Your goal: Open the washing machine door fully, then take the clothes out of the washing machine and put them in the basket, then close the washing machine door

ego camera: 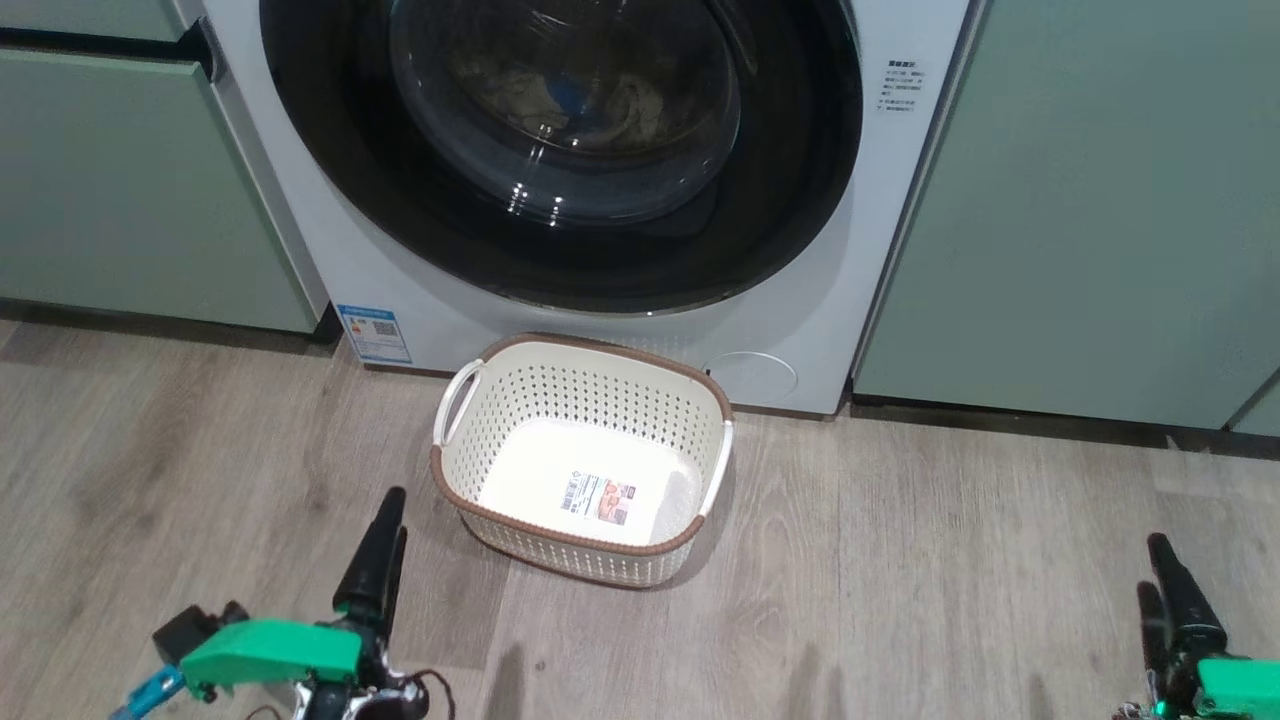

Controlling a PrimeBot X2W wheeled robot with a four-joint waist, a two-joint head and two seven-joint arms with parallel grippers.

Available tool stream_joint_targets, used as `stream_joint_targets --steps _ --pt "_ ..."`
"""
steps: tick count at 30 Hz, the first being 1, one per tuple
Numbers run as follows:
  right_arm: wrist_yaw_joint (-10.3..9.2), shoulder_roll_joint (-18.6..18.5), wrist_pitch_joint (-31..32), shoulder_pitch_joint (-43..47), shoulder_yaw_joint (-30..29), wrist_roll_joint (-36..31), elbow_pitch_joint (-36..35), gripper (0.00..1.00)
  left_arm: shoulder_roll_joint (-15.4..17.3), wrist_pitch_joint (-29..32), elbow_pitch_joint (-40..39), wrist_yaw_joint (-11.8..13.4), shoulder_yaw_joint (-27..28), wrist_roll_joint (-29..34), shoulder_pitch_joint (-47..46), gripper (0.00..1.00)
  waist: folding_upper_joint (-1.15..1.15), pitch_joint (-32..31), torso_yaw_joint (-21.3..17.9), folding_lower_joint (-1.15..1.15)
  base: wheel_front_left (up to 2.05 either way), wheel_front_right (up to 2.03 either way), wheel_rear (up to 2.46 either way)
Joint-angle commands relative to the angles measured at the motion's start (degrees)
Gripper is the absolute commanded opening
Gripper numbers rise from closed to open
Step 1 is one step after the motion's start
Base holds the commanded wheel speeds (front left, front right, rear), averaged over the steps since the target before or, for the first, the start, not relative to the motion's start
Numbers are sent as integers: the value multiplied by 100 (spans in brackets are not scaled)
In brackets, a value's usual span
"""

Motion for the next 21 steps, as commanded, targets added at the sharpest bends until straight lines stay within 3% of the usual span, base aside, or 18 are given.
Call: stream_joint_targets --steps 1,21 --pt "3 -147 -65 -353 44 -115 -199 100 102 -46 -211 -16 39 122 -327 100 0 0 0 0 0 0 0" --pt "4 -205 -458 -491 184 -2478 -192 100 29 -391 -552 129 197 2790 -402 100 0 -13 -9 0 0 0 0"
